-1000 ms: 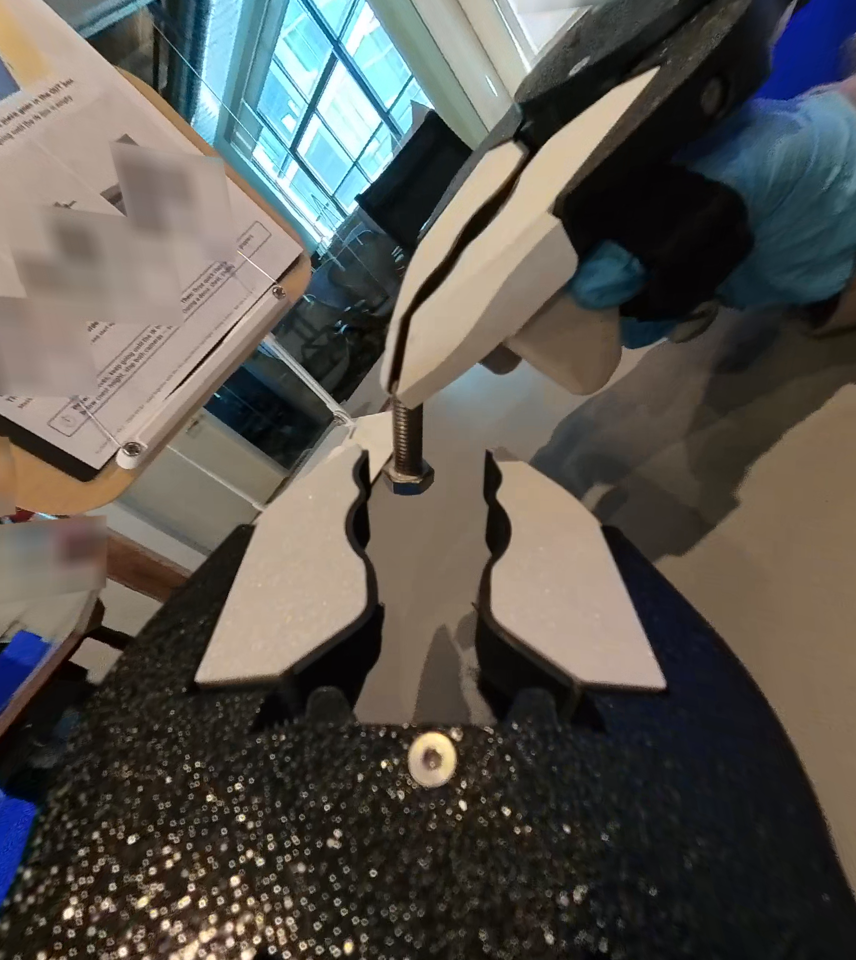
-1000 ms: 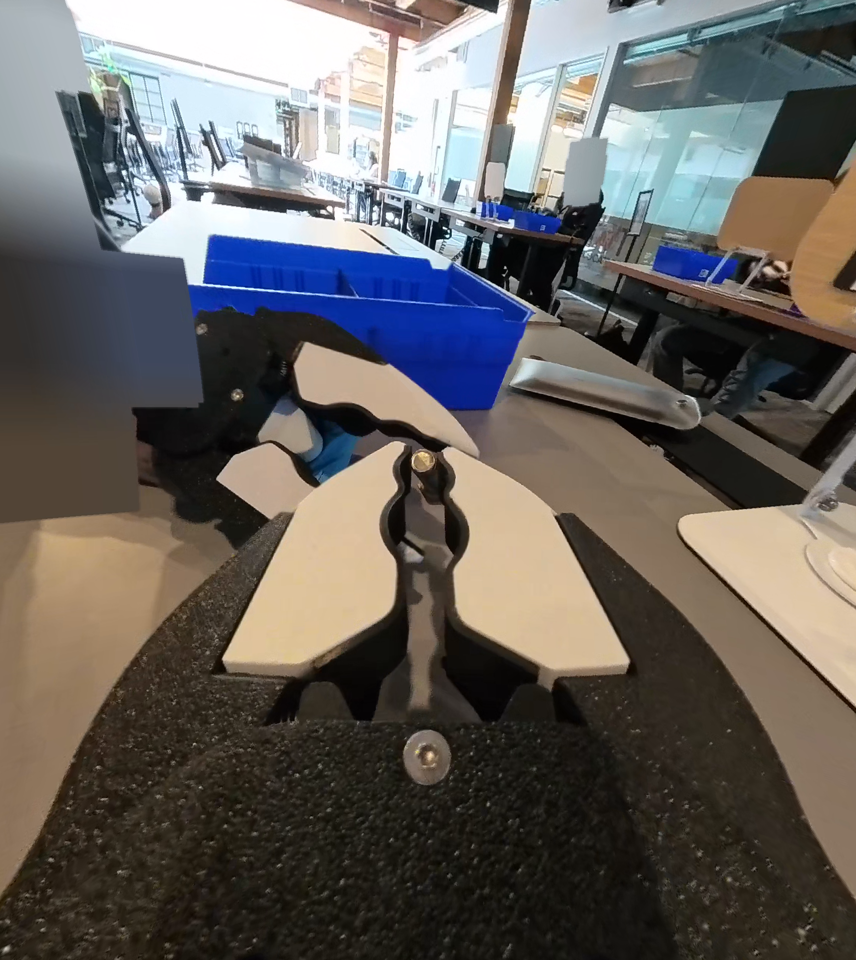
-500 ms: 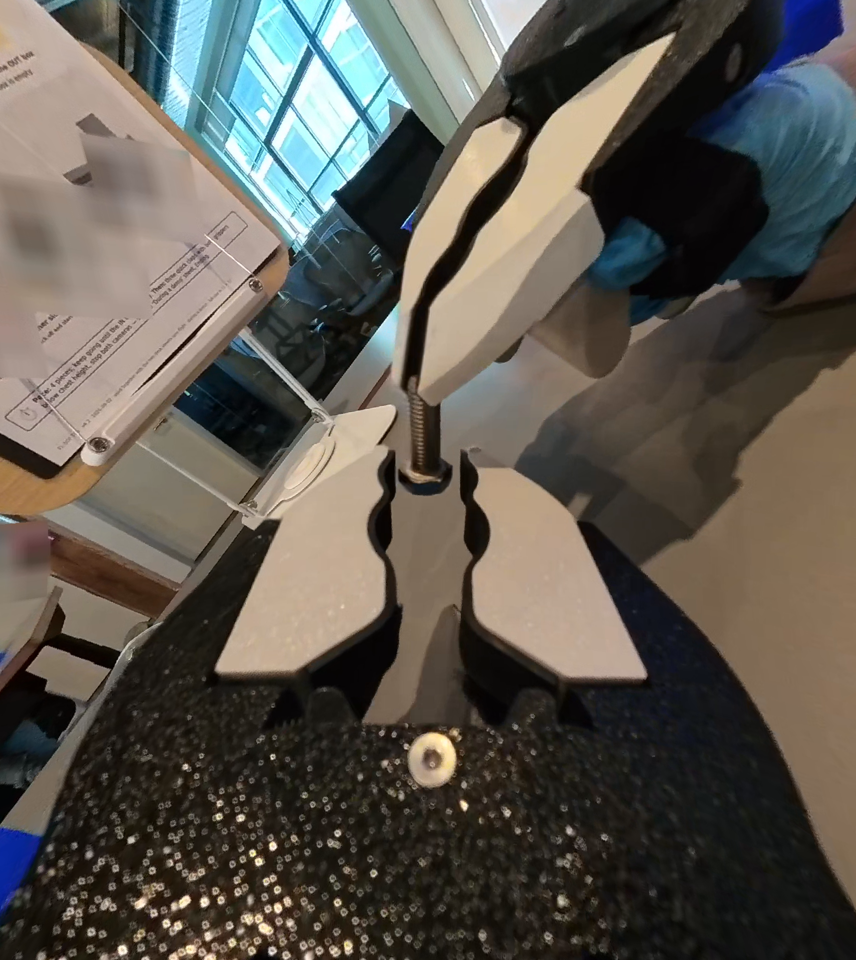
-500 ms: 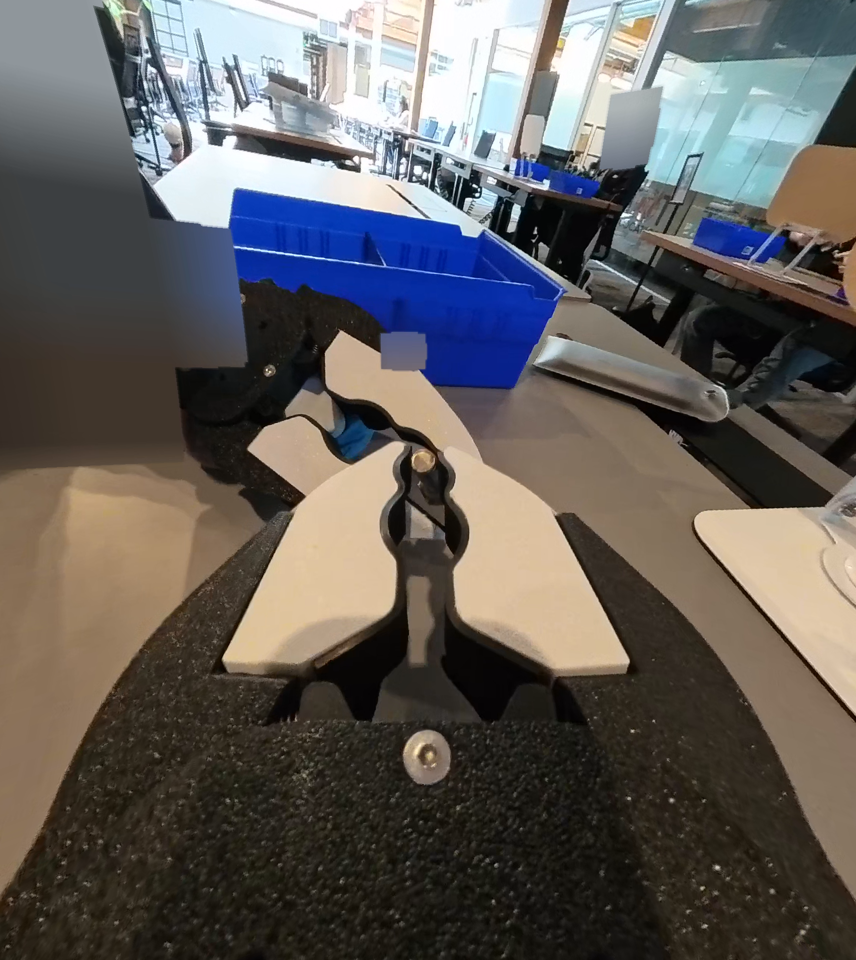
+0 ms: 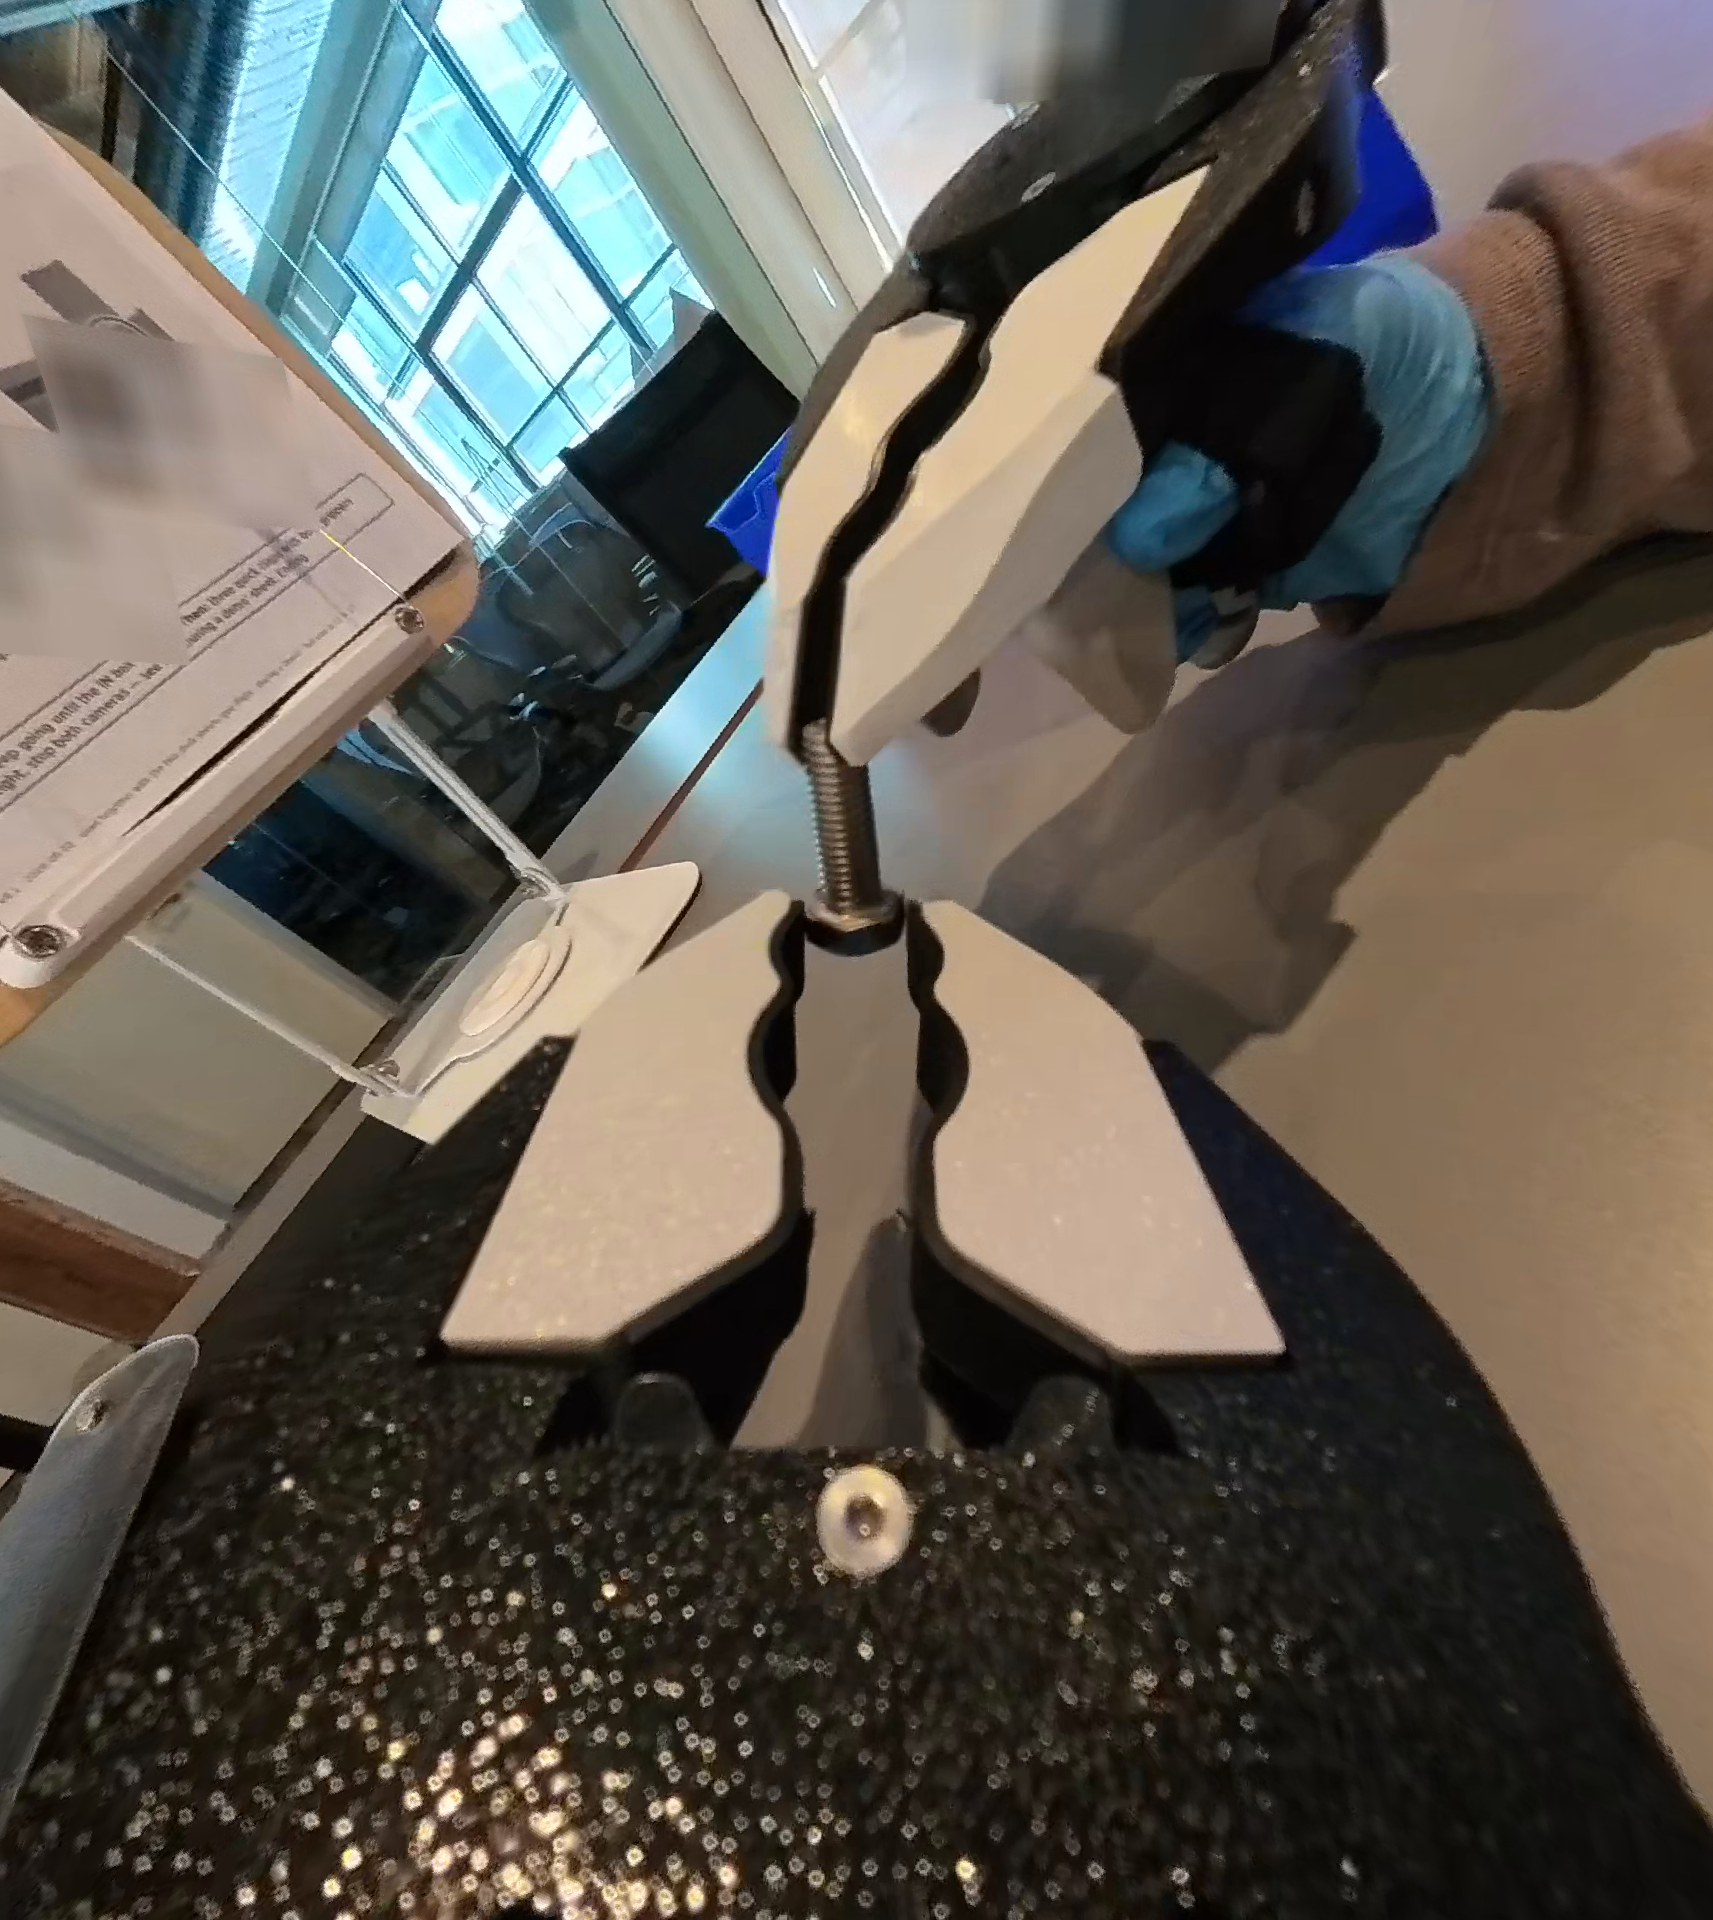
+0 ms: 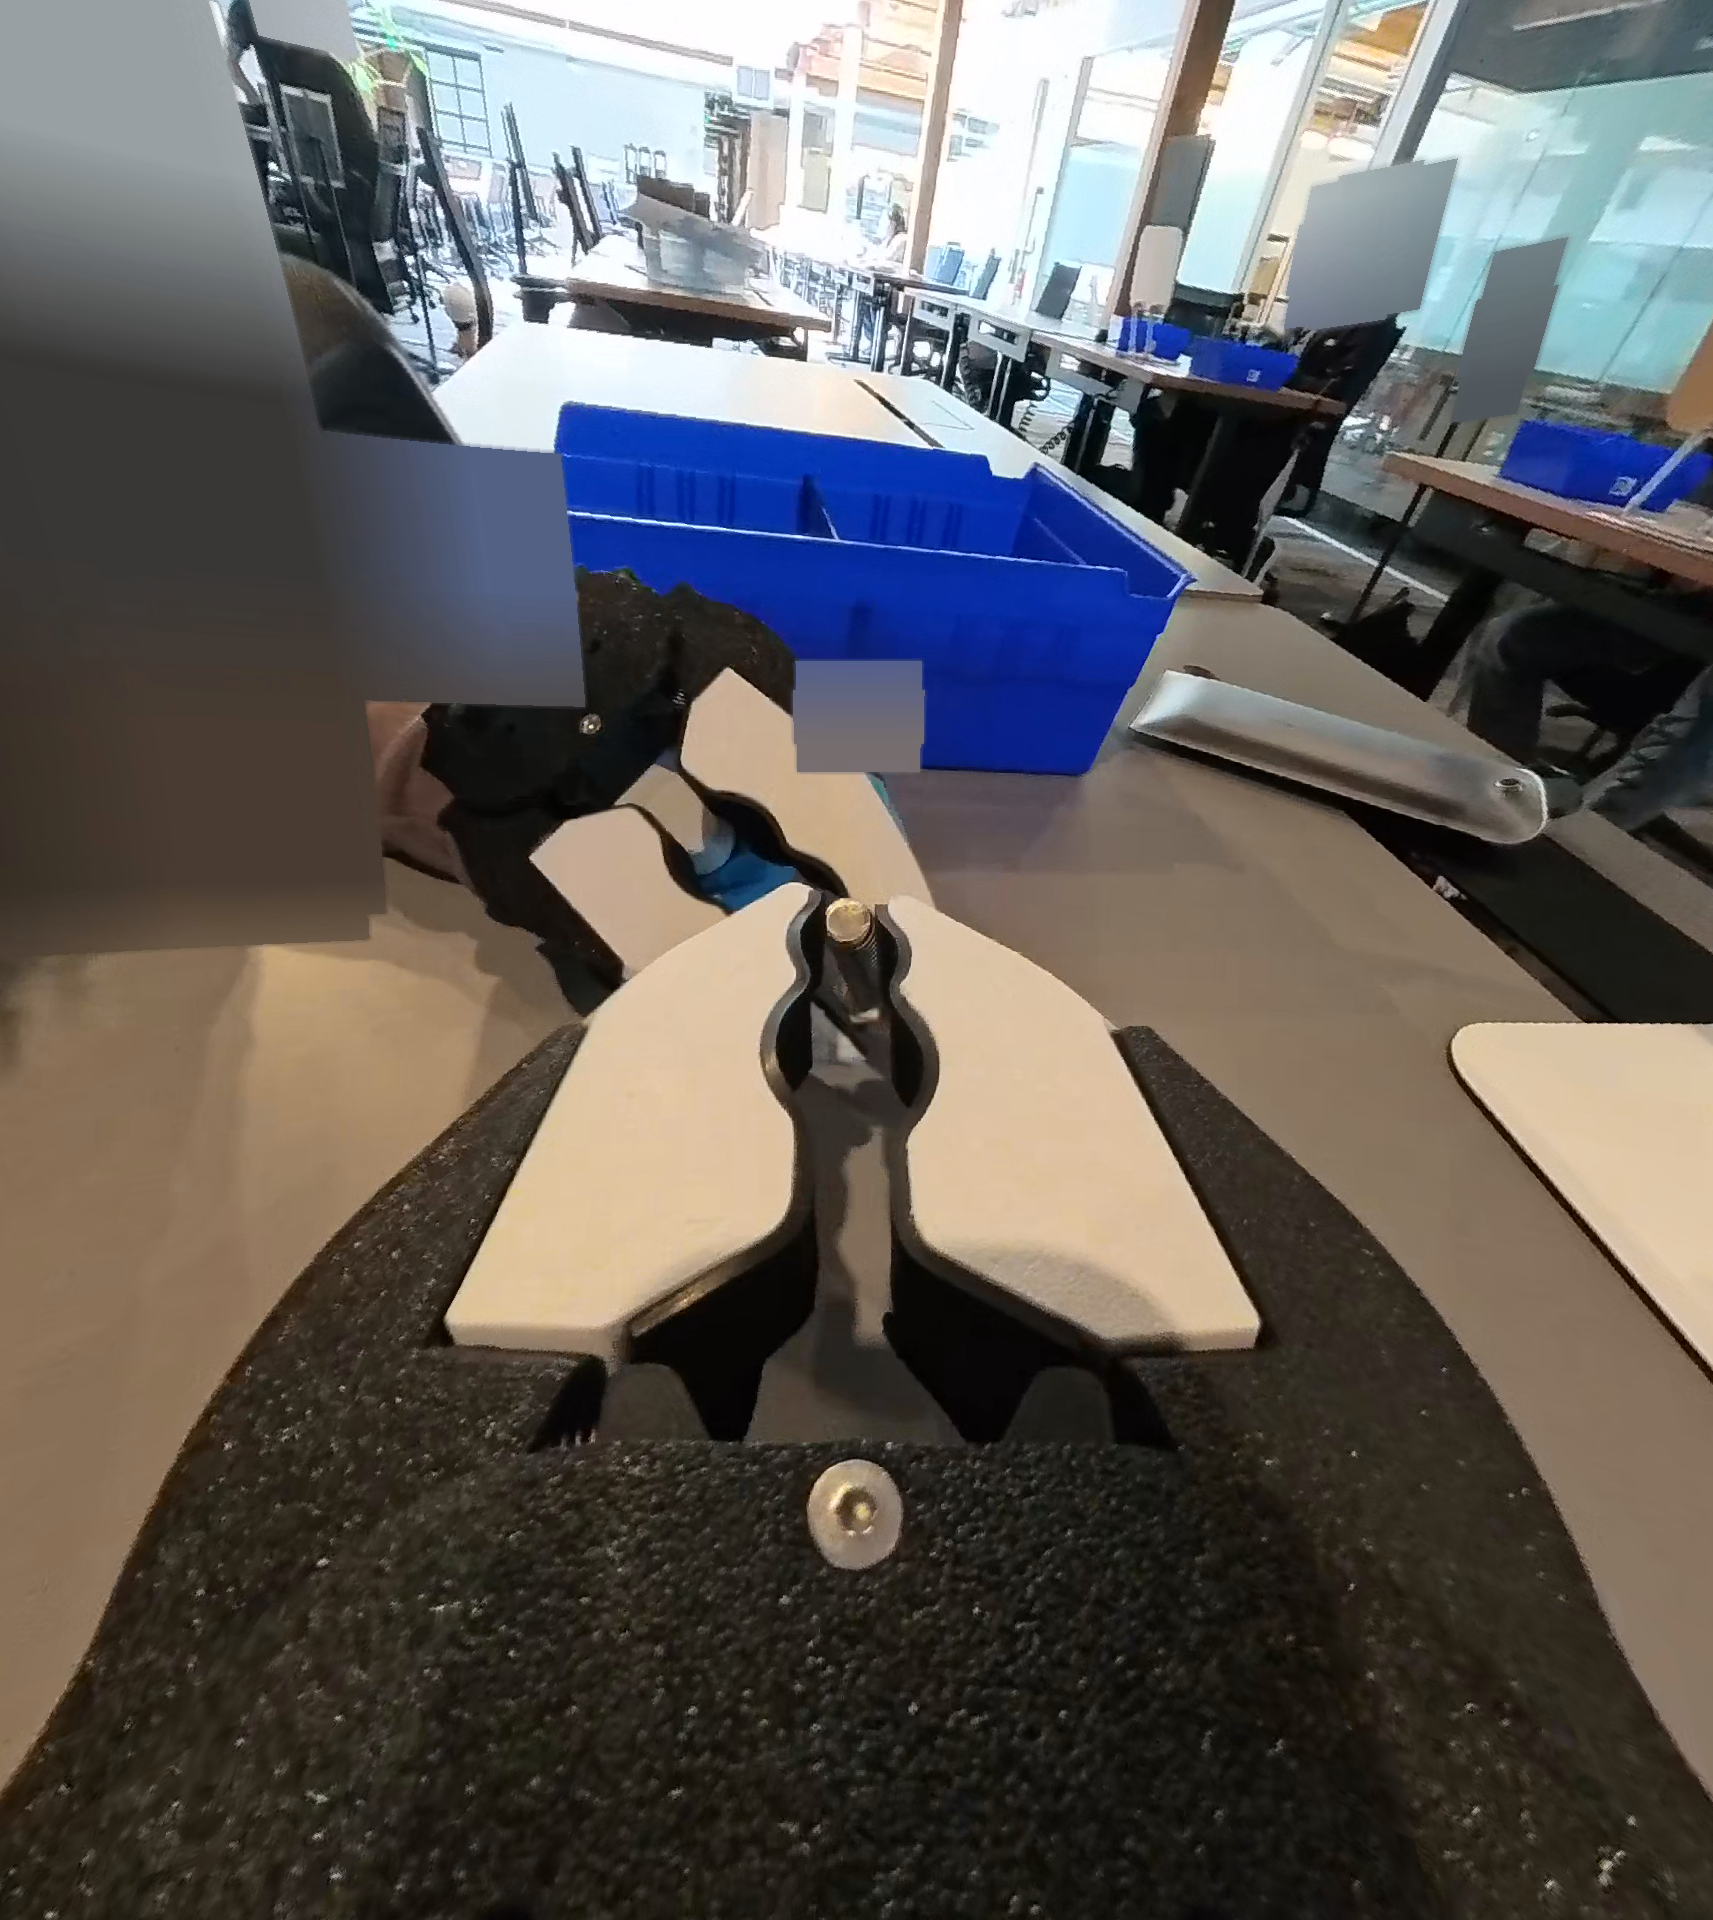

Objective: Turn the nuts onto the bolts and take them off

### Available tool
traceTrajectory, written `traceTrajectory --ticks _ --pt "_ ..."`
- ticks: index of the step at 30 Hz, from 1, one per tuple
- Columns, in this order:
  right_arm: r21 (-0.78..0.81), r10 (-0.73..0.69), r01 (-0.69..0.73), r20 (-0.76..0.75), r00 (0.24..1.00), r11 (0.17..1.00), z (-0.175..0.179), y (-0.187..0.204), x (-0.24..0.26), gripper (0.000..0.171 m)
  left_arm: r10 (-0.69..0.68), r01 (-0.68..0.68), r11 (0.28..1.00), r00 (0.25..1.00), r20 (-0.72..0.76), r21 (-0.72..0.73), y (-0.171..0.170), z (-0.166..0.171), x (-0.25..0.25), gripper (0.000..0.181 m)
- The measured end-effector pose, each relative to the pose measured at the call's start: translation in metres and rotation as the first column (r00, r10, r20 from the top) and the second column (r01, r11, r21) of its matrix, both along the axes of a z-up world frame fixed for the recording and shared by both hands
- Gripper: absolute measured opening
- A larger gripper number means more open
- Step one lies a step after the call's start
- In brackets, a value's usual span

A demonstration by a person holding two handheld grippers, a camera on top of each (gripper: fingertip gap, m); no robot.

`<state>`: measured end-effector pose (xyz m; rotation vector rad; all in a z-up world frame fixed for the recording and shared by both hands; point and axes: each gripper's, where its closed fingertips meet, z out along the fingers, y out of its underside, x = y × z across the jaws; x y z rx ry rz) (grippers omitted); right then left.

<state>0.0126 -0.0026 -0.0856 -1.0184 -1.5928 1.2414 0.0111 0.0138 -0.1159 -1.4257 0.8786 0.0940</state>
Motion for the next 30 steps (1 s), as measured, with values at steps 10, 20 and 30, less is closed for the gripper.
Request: traceTrajectory --ticks 10,20,30 --pt "-0.017 0.021 -0.021 -0.001 1.000 1.000 -0.001 -0.002 0.001 0.009 -0.029 0.031 0.999 0.999 0.032 -0.039 -0.001 -0.001 0.002 0.017" --pt "-0.058 0.065 -0.069 -0.060 0.996 0.996 0.009 -0.005 0.005 0.009 -0.089 0.100 0.991 0.988 0.126 -0.085 -0.006 0.008 0.007 0.016" --pt "-0.034 -0.037 0.031 -0.197 0.980 0.999 0.023 0.012 0.008 0.035 -0.017 0.037 0.992 0.986 0.165 -0.118 0.002 0.009 -0.005 0.016"
